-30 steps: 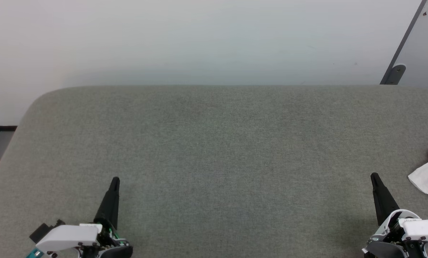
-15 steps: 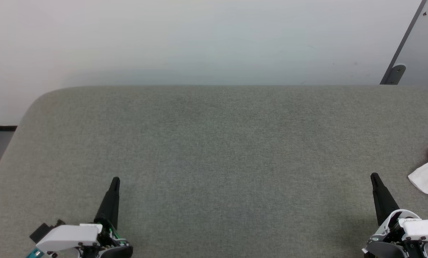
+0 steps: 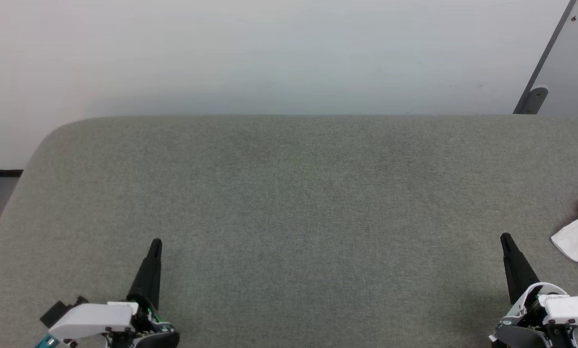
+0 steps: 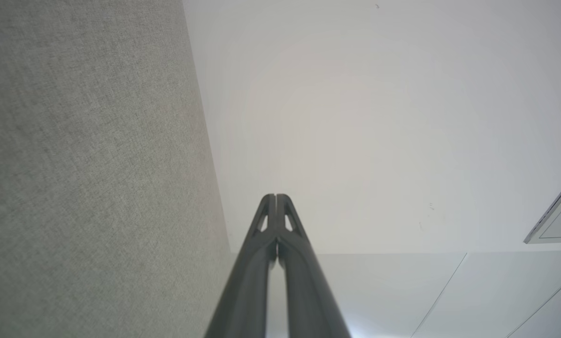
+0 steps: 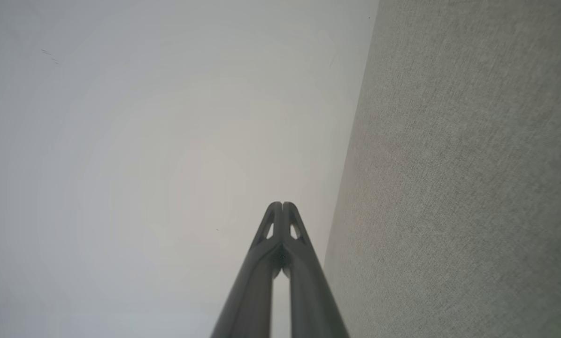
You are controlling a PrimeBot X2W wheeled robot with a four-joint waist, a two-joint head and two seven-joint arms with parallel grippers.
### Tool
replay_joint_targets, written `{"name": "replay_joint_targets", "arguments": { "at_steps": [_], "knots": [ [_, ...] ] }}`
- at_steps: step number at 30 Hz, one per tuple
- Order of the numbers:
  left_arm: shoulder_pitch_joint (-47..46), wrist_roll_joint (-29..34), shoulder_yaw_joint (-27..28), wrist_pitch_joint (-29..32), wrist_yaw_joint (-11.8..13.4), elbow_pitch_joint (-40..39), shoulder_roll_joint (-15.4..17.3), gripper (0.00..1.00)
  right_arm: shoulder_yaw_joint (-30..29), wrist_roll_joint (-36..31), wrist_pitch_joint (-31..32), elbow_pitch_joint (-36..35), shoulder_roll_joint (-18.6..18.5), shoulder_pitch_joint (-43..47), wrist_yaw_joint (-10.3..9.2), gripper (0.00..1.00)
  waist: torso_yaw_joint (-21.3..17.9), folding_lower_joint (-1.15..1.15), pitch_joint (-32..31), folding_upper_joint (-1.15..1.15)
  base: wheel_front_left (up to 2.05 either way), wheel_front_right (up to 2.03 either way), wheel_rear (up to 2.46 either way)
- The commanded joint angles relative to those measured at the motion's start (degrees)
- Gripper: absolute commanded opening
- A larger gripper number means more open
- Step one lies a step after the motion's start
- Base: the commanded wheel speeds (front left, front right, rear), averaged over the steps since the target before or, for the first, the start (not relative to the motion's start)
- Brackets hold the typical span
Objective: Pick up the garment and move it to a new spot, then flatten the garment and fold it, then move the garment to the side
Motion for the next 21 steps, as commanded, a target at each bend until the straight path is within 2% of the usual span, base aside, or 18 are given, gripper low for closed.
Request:
{"name": "replay_joint_targets", "arguments": {
  "at_steps": [1,21],
  "knots": [
    [-0.6,0.29,0.14,0.03,-0.22,0.12,-0.11,0.0,-0.02,0.07,0.0,0.03,0.24,-0.16,-0.08,0.0,0.0,0.0,0.0,0.0,0.0,0.0,0.0],
    [-0.63,0.5,0.36,0.29,-0.22,0.12,-0.26,0.0,-0.06,0.01,0.06,0.03,0.27,-0.16,-0.08,0.0,0.0,0.0,0.0,0.0,0.0,0.0,0.0]
  ]
}}
